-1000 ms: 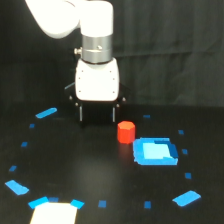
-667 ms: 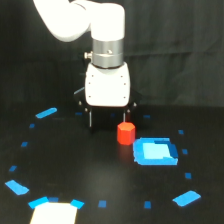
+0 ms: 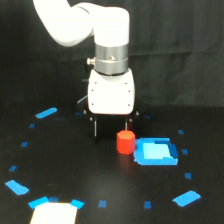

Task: Pick up the red object from the table

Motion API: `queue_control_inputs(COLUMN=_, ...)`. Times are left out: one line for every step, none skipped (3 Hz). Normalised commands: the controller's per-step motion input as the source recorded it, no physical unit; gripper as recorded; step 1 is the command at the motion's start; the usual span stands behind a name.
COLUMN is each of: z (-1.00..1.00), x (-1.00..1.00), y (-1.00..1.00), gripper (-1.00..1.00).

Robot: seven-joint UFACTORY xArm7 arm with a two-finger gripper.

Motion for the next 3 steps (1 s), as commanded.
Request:
queue_control_inputs(z=-0.43, x=0.12, y=-0.21, gripper=-0.75)
queue_control_inputs(z=-0.35, x=0.15, y=-0.28, gripper=-0.89)
queue_control_inputs(z=-0.46, x=0.31, y=-0.31, gripper=-0.81)
